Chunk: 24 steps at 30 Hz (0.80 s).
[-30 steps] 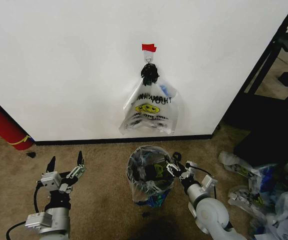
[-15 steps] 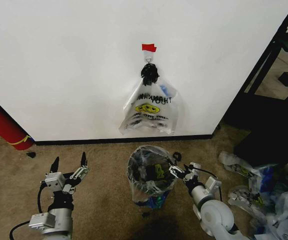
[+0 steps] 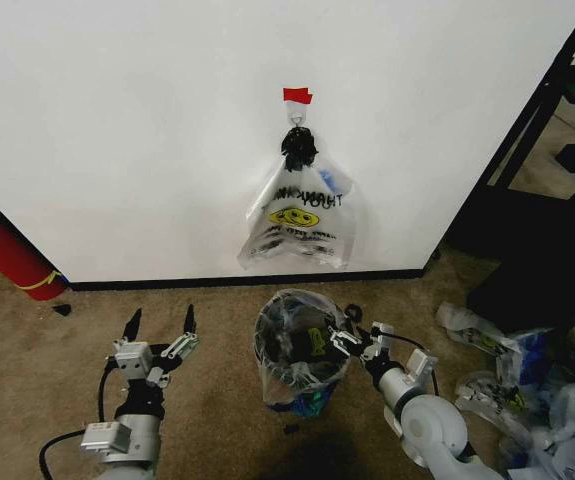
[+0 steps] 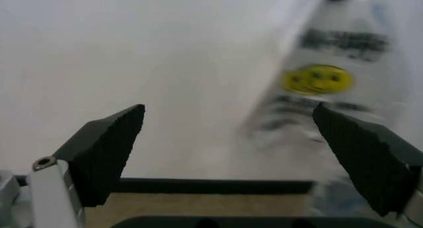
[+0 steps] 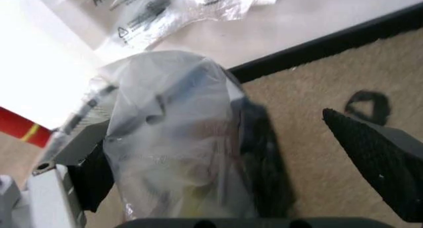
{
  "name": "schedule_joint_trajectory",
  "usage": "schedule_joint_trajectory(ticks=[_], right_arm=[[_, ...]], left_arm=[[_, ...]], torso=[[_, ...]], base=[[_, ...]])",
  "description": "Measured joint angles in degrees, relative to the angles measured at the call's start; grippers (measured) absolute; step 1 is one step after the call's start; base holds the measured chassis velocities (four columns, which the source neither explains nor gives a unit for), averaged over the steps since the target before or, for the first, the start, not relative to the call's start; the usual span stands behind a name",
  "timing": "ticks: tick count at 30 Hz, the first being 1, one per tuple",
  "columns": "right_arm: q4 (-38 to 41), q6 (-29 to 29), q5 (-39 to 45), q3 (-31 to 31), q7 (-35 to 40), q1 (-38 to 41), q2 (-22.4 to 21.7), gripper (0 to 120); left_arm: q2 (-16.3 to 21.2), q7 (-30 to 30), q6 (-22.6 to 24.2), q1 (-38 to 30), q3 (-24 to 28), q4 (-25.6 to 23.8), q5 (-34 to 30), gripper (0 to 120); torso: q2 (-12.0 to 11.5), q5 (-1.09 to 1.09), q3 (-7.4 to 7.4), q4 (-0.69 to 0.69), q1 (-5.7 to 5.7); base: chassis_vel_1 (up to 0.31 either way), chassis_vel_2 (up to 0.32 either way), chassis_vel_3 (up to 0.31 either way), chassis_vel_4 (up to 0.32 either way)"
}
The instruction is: Pick up the garbage bag from the wall and place it over the trash bin.
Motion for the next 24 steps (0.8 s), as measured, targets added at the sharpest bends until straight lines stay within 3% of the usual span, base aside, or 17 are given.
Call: schedule_joint_trajectory(ticks=[3, 4, 9, 12, 15, 18, 19, 24], right_arm=[[-0.09, 0.80, -0.39, 0.50, -0.04, -0.19, -0.57, 100], [-0.09, 0.80, -0.39, 0.50, -0.04, -0.19, -0.57, 100], [-0.10, 0.66, 0.43, 0.35, 0.37, 0.07, -0.73, 100], [-0.73, 0.52, 0.37, -0.86, 0.41, 1.06, -0.73, 100], [-0.76, 0.23, 0.09, -1.29, 0.57, 1.06, -0.49, 100], [-0.38, 0.07, -0.33, -1.17, 0.70, 0.55, -0.46, 100], [-0.38, 0.07, -0.33, -1.17, 0.70, 0.55, -0.46, 100], [0.62, -0.18, -0.57, -0.72, 0.98, 0.17, -0.58, 100]], left_arm=[[6.67, 1.47, 3.83, -3.96, 3.43, -0.93, -2.53, 100], [6.67, 1.47, 3.83, -3.96, 3.43, -0.93, -2.53, 100], [21.57, 3.53, 10.91, -13.54, 10.57, -1.39, -8.87, 100], [25.37, 4.58, 12.34, -14.94, 12.64, -1.04, -7.55, 100], [31.03, 6.17, 14.30, -23.56, 21.67, 3.37, -1.95, 100], [32.08, 6.70, 15.72, -35.77, 31.09, 7.53, -1.96, 100], [32.08, 6.70, 15.72, -35.77, 31.09, 7.53, -1.96, 100], [29.24, 6.85, 16.77, -51.82, 45.16, 14.06, -1.59, 100]], torso=[[0.00, -0.01, 0.00, 0.00, 0.00], [0.00, -0.01, 0.00, 0.00, 0.00], [0.00, -0.03, 0.00, -0.09, 0.00], [0.00, 0.05, 0.00, 0.03, 0.00], [0.00, -0.04, 0.01, 0.03, 0.00], [0.00, -0.03, 0.01, -0.02, 0.00], [0.00, -0.03, 0.01, -0.02, 0.00], [0.00, -0.05, 0.01, -0.02, 0.00]], base=[[0.000, 0.000, 0.000, 0.000], [0.000, 0.000, 0.000, 0.000], [0.000, 0.000, 0.000, 0.000], [0.000, 0.000, 0.000, 0.000], [0.000, 0.000, 0.000, 0.000], [0.000, 0.000, 0.000, 0.000], [0.000, 0.000, 0.000, 0.000], [0.000, 0.000, 0.000, 0.000]])
